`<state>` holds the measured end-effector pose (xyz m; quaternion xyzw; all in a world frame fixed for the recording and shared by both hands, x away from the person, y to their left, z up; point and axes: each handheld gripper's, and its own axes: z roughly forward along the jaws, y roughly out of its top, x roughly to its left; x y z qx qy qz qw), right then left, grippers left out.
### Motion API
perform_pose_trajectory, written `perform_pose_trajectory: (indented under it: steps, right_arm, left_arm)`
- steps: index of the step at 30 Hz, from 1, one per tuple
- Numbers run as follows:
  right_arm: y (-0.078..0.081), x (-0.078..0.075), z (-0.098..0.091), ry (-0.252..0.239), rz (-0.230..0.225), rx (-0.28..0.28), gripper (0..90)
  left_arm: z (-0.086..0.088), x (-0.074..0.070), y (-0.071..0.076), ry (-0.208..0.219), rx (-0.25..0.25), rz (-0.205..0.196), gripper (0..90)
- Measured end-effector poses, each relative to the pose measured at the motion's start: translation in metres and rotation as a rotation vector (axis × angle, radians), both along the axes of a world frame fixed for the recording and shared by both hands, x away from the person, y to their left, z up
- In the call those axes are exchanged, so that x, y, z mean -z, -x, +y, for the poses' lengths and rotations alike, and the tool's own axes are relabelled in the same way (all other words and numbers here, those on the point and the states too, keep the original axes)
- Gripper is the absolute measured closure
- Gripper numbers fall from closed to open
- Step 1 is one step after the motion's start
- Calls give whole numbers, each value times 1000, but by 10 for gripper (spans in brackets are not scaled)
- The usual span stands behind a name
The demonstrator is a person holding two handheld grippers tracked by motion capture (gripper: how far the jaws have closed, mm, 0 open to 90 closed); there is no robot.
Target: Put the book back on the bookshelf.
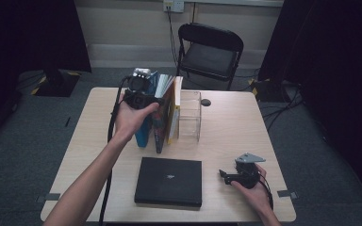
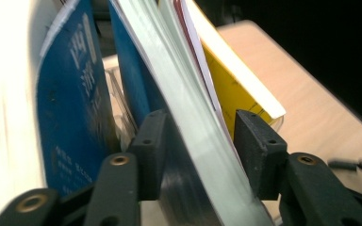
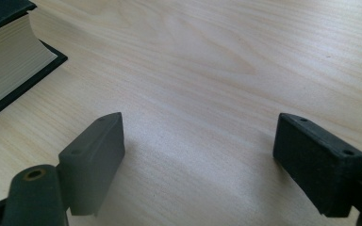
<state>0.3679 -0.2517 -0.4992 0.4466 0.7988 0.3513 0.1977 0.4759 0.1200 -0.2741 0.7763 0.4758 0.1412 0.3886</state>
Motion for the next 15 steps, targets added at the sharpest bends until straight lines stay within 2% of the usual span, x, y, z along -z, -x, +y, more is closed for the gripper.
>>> perform_pose_trajectory:
  steps: [1,4,7,10,11,13,15]
  right_arm:
    - [0,0,0,0,-1,-1,170]
    - [0,0,0,0,-1,-1,170]
    - [0,0,0,0,-2,-2,170]
    - [0,0,0,0,-1,-2,170]
    - [0,0,0,0,-1,-2,170]
    - [0,0,0,0,-2,-3,170]
    - [0,0,0,0,-2,-5,170]
  left_arm:
    - [-1,-2,-3,-6,-14,20,582]
    - [-7,-10,-14,-43,-6,106,595]
    - [-16,-15,-24,-119,-6,167,588]
    - [-23,-17,-35,-162,-21,239,584]
    - [-26,-17,-39,-164,-37,268,586]
    - [-29,-16,-44,-189,-39,287,595]
    - [-32,-15,-47,-194,-54,311,598]
